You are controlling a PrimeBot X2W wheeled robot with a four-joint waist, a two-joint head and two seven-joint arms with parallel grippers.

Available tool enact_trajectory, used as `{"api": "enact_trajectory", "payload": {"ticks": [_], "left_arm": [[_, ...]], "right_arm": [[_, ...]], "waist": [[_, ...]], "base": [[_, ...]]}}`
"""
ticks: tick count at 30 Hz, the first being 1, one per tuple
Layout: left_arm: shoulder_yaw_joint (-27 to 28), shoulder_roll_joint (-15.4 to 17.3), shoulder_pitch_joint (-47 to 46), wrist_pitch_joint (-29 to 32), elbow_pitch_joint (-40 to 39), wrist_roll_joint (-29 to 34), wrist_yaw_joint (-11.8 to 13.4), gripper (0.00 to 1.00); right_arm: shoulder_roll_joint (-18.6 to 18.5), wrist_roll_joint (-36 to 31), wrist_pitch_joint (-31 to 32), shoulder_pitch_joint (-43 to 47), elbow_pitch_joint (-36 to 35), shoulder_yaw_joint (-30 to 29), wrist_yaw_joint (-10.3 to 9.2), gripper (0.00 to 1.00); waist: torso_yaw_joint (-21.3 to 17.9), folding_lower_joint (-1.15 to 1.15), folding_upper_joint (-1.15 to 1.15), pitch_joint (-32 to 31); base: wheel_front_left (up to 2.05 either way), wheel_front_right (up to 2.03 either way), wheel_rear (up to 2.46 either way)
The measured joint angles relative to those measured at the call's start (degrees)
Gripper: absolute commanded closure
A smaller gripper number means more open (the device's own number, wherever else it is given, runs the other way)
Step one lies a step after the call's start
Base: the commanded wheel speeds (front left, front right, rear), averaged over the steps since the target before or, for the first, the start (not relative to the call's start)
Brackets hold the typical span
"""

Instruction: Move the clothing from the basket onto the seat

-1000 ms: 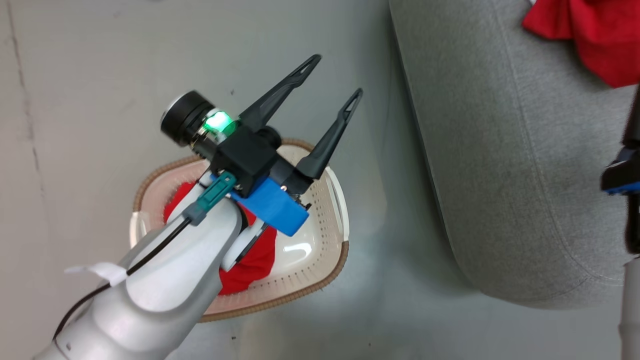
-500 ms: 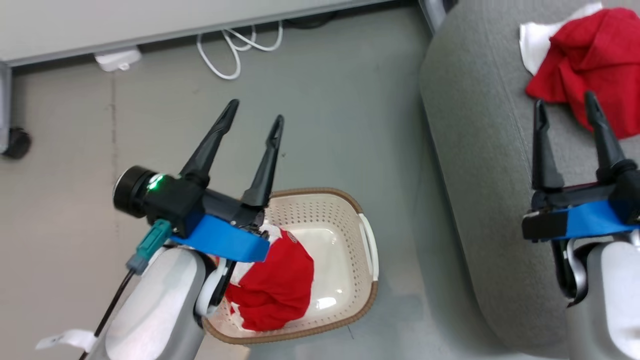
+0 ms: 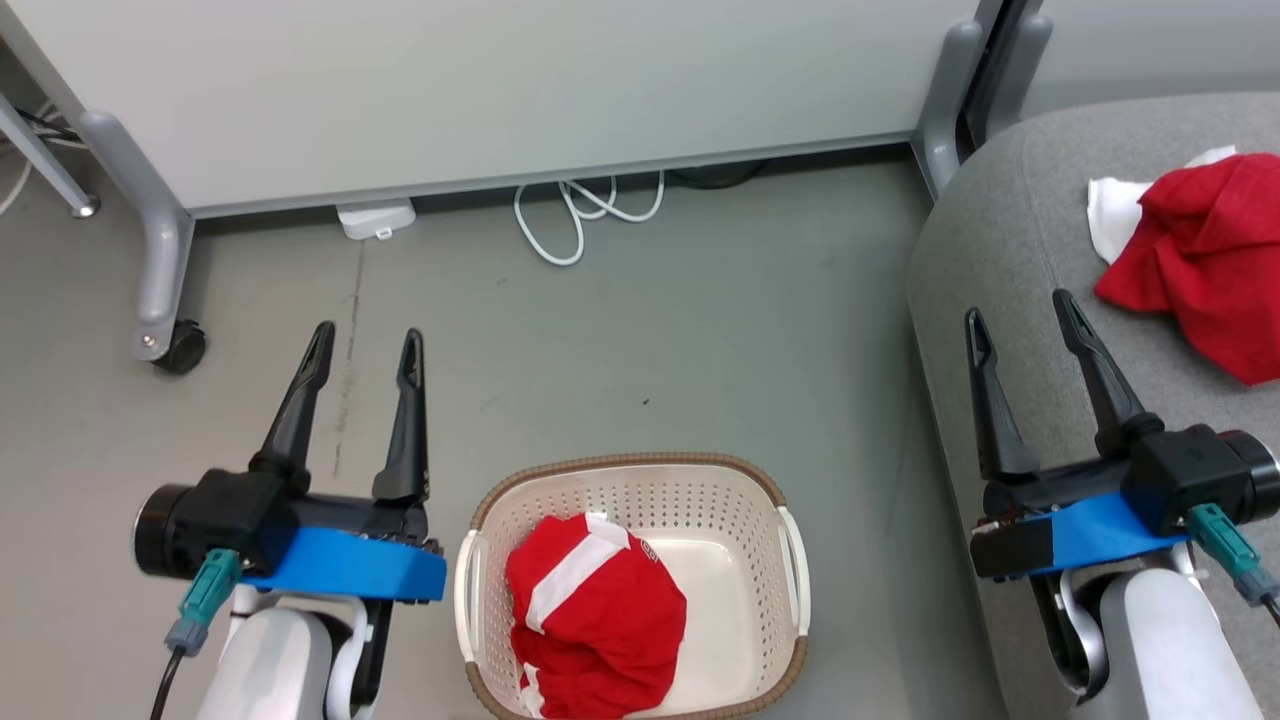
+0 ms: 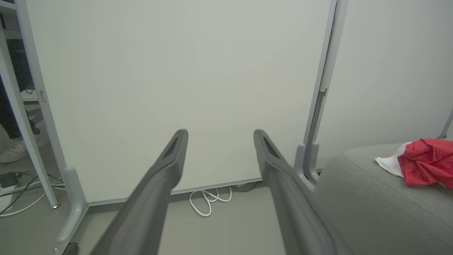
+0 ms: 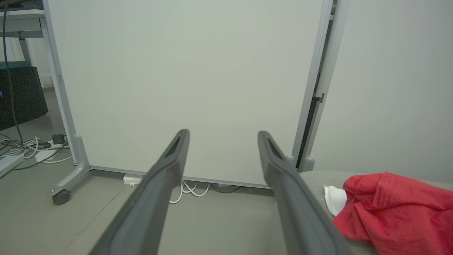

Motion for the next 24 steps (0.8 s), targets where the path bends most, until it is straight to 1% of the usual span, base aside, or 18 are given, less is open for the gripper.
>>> {"api": "enact_trajectory", "payload": {"ticks": [4, 9, 16, 24], "left_arm": [[3.11, -0.90, 2.79, 0.00, 0.04, 1.19, -0.79, 0.00], [5.49, -1.93, 5.40, 0.00, 0.15, 2.37, -1.56, 0.00], [6.64, -3.27, 7.84, 0.00, 0.66, 3.61, -2.22, 0.00], [7.24, -3.77, 8.93, 0.00, 0.97, 4.09, -2.27, 0.00]], "right_arm": [[0.15, 0.19, 0.00, 2.23, -0.53, -0.38, 0.00, 0.00], [0.25, 0.54, 0.00, 5.33, -0.96, -1.18, -0.01, 0.00], [0.29, 2.52, 0.00, 8.39, -0.43, -2.04, -0.01, 0.00], [0.30, 3.25, 0.00, 9.76, 0.05, -2.13, 0.00, 0.00]], "waist": [[0.58, 0.00, 0.00, -1.59], [0.75, 0.00, 0.00, -2.95], [0.90, 0.00, 0.00, -4.69], [1.04, 0.00, 0.00, -6.03]], "base": [[0.00, 0.00, 0.00], [0.00, 0.00, 0.00], [0.00, 0.00, 0.00], [0.00, 0.00, 0.00]]}}
